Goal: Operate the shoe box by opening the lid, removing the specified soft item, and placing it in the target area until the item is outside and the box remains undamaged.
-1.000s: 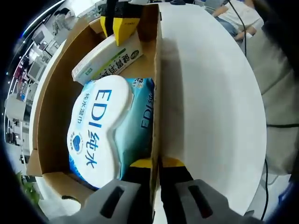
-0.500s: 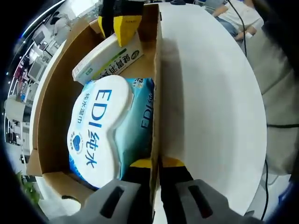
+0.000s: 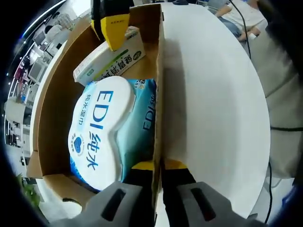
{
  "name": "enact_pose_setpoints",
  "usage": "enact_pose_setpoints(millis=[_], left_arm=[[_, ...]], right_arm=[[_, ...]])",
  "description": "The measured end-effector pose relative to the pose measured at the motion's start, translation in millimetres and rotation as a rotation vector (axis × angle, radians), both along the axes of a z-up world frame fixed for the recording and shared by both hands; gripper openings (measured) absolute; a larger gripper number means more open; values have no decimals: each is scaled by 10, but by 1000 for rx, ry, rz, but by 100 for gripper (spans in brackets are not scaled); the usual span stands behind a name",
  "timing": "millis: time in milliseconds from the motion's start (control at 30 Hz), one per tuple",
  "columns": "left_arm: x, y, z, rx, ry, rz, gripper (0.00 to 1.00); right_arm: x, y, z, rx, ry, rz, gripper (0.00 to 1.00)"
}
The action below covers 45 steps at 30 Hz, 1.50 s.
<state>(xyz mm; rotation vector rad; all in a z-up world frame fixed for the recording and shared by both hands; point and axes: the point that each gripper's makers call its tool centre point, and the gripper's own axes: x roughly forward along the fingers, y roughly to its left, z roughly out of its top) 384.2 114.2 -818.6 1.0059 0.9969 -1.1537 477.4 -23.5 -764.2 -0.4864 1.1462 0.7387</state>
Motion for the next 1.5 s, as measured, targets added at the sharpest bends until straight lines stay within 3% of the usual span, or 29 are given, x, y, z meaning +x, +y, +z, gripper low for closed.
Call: enact_pose_setpoints(millis=[200, 333, 500, 700, 967, 1033, 1500], left_arm=[[1, 0, 6, -1, 1, -4, 1], [1, 0, 4, -1, 1, -3, 1], [-1, -3, 2, -1, -1, -4, 1], [-1, -6, 3, -1, 0, -4, 1], [1, -7, 9, -1, 2, -4, 1], [-1, -6, 8, -2, 3, -1, 1], [4, -6, 1, -2, 6, -1, 1]], right_arm=[[4, 27, -184, -44, 21, 5, 38], [-20, 113, -248, -11, 60, -22, 37], [-22, 102, -370, -65, 51, 28, 35], [-18, 90, -472, -58, 59, -7, 31], [-7, 69, -519, -83, 45, 16, 27], [-26, 83, -533, -81, 52, 26, 22], [-27, 73, -543, -78, 45, 30, 21]])
